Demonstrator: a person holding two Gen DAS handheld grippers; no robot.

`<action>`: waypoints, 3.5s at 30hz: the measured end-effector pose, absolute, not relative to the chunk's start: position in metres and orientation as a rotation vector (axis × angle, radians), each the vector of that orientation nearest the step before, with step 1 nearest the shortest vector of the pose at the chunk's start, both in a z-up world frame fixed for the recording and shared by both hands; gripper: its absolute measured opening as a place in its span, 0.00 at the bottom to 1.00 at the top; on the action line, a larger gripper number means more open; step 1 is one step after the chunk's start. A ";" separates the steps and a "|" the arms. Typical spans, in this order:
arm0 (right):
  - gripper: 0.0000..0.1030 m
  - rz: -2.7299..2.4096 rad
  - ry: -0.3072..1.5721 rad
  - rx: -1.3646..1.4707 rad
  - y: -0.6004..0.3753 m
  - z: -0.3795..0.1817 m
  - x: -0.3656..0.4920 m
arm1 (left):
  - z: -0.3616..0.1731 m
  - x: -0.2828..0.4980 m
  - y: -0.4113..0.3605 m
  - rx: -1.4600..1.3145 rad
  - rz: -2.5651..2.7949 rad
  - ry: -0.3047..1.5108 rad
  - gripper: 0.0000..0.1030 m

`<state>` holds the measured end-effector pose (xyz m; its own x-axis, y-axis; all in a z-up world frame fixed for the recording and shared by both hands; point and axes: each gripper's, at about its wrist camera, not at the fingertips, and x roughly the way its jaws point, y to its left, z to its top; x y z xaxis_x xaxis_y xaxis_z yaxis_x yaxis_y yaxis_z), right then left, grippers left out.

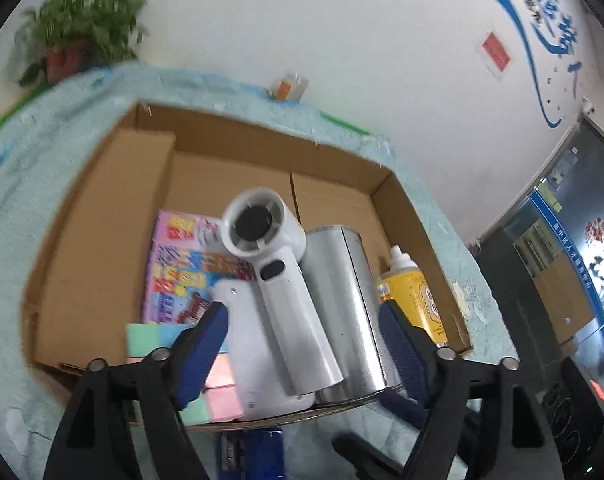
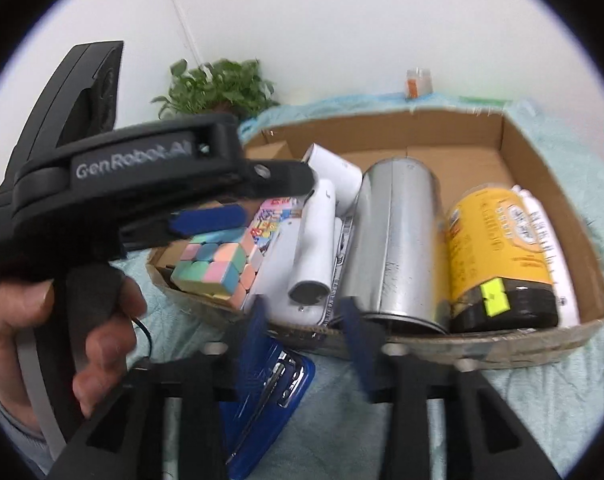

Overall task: Organize rigid objects
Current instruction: 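Carry the hair dryer into the box onto the white case and release, then grasp the blue stapler with the right gripper while the left gripper clamps it, then lift the blue stapler into the box beside the game box and release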

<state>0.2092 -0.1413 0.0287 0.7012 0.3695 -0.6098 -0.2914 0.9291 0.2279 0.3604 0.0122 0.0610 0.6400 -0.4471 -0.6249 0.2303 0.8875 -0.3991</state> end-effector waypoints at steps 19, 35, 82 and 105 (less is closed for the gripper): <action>0.92 0.527 0.852 0.162 -0.118 -0.033 0.158 | -0.016 0.271 0.047 -0.220 -0.473 0.930 1.00; 0.92 0.442 0.935 0.133 -0.130 -0.050 0.142 | -0.056 0.278 0.013 -0.373 -0.709 1.133 0.97; 0.54 0.591 0.993 0.456 -0.139 -0.066 0.158 | -0.071 0.249 0.039 -0.527 -0.695 1.099 0.42; 0.46 0.713 0.747 0.280 -0.076 0.063 0.269 | 0.093 0.344 0.107 -0.430 -0.621 0.853 0.38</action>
<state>0.2690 -0.0764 0.0630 0.5158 0.6795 -0.5218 -0.4896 0.7336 0.4713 0.3443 0.1074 0.0932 0.5011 -0.6595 -0.5602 0.3311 0.7443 -0.5800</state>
